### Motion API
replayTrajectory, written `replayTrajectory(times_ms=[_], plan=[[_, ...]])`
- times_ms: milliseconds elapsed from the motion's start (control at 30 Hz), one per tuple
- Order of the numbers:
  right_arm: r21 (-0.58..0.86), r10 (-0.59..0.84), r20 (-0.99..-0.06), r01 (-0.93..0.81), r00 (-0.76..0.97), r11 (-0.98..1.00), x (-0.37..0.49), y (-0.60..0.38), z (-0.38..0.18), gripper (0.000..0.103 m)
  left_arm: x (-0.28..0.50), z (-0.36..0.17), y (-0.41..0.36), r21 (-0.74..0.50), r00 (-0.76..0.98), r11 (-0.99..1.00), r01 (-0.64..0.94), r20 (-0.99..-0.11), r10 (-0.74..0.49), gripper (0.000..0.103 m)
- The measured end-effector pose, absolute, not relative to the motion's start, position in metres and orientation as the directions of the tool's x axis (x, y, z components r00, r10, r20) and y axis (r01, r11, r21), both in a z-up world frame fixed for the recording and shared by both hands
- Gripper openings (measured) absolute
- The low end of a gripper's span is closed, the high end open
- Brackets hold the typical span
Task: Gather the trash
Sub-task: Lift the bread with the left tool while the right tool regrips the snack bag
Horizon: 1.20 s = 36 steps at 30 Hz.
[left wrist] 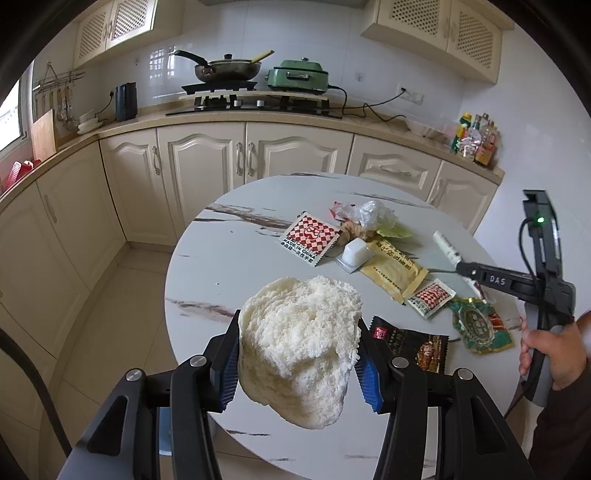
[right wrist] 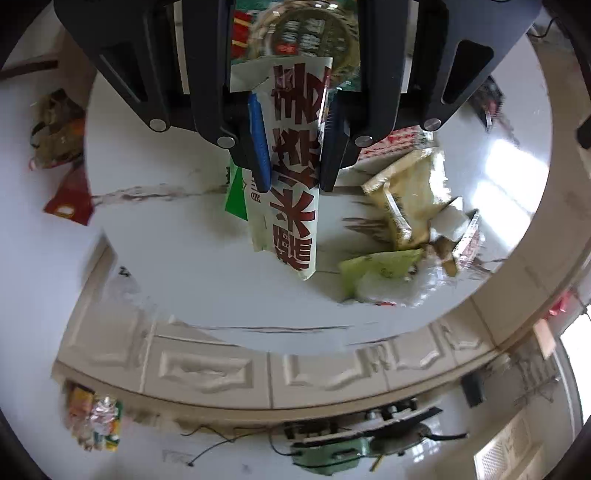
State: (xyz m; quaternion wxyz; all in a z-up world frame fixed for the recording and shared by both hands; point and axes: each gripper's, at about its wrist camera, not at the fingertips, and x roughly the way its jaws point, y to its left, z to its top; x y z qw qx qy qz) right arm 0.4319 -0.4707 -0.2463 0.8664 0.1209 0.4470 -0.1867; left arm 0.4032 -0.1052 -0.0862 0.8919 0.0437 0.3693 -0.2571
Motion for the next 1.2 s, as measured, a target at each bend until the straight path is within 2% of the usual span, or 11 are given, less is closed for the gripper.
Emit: replayTrajectory(times_ms=[133,200,367,433,467,500,633,700,900,1200], plan=[[0.028,-0.207,-0.848,0.430,0.489,0.902,0.437,-0.474,-0.257,0.034,0.400,-0.084,-0.101,-0.115,0.597,0.864,0.489,-0.678,-0.428,0.050],[0.005,-0.223,-0.853,0.435,0.472,0.900,0.439,-0.474,-0.260,0.042,0.398,-0.084,-0.099,-0.113,0.599,0.865,0.489,-0.678,-0.427,0.050],[-0.041,-0.261,-0.855,0.443,0.448,0.896,0.442,-0.474,-0.262,0.043,0.396,-0.083,-0.098,-0.111,0.597,0.865,0.490,-0.679,-0.426,0.050],[-0.051,-0.270,-0.859,0.452,0.435,0.890,0.445,-0.478,-0.265,0.052,0.395,-0.083,-0.099,-0.113,0.595,0.863,0.493,-0.680,-0.429,0.050],[-0.055,-0.273,-0.866,0.462,0.420,0.885,0.445,-0.479,-0.267,0.061,0.395,-0.083,-0.099,-0.113,0.593,0.862,0.494,-0.681,-0.429,0.050],[-0.053,-0.269,-0.874,0.470,0.404,0.881,0.445,-0.483,-0.271,0.064,0.395,-0.083,-0.101,-0.113,0.591,0.860,0.497,-0.682,-0.431,0.050],[-0.039,-0.266,-0.860,0.463,0.436,0.885,0.439,-0.487,-0.274,0.061,0.396,-0.082,-0.102,-0.112,0.589,0.860,0.498,-0.684,-0.431,0.050],[-0.017,-0.252,-0.855,0.460,0.454,0.888,0.436,-0.489,-0.273,0.055,0.396,-0.082,-0.102,-0.114,0.586,0.857,0.503,-0.684,-0.435,0.050],[0.000,-0.245,-0.839,0.452,0.486,0.892,0.427,-0.486,-0.265,0.049,0.398,-0.080,-0.099,-0.131,0.578,0.849,0.511,-0.680,-0.452,0.050],[0.047,-0.214,-0.814,0.429,0.540,0.902,0.425,-0.472,-0.246,0.049,0.393,-0.077,-0.092,-0.140,0.587,0.851,0.506,-0.668,-0.458,0.050]])
